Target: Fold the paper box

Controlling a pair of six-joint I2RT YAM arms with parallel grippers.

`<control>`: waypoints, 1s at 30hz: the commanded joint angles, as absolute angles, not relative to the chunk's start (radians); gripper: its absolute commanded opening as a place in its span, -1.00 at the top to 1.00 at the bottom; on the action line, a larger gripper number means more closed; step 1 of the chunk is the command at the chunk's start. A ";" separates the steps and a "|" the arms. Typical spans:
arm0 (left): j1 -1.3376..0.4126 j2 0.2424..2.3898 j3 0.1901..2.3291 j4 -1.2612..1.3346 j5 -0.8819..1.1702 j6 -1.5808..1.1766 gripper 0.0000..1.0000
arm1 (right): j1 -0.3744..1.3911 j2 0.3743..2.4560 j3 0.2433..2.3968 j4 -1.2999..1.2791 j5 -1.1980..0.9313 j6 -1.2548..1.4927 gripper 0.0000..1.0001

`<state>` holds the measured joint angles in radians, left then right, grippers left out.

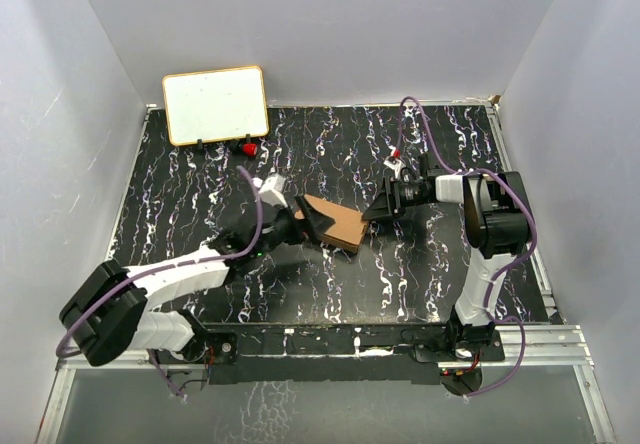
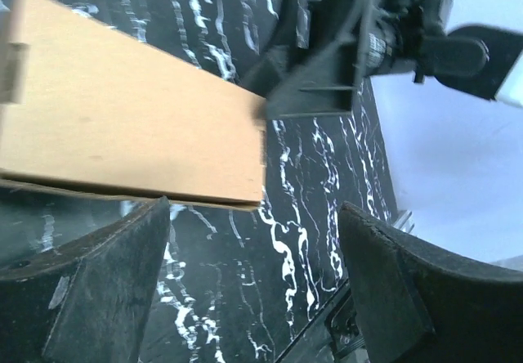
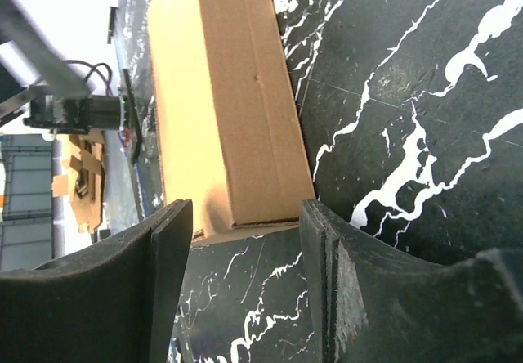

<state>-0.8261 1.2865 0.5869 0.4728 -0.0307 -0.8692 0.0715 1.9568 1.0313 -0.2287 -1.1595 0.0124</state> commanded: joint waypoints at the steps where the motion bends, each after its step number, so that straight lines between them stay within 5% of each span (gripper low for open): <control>1: -0.696 1.227 0.441 0.763 0.159 -0.979 -0.65 | 0.008 1.939 1.036 -0.215 -1.331 -0.037 -0.22; 13: -0.540 1.223 0.248 0.995 0.246 -1.099 -0.71 | 0.041 1.718 1.047 -0.175 -1.243 -0.304 -0.67; 19: -0.536 1.270 0.195 1.031 0.235 -1.158 -0.71 | 0.117 1.868 1.203 -0.298 -1.136 -0.253 -0.64; 30: -0.538 1.486 0.203 1.191 0.319 -1.192 -0.73 | 0.138 1.985 1.151 -0.286 -1.147 -0.150 -0.47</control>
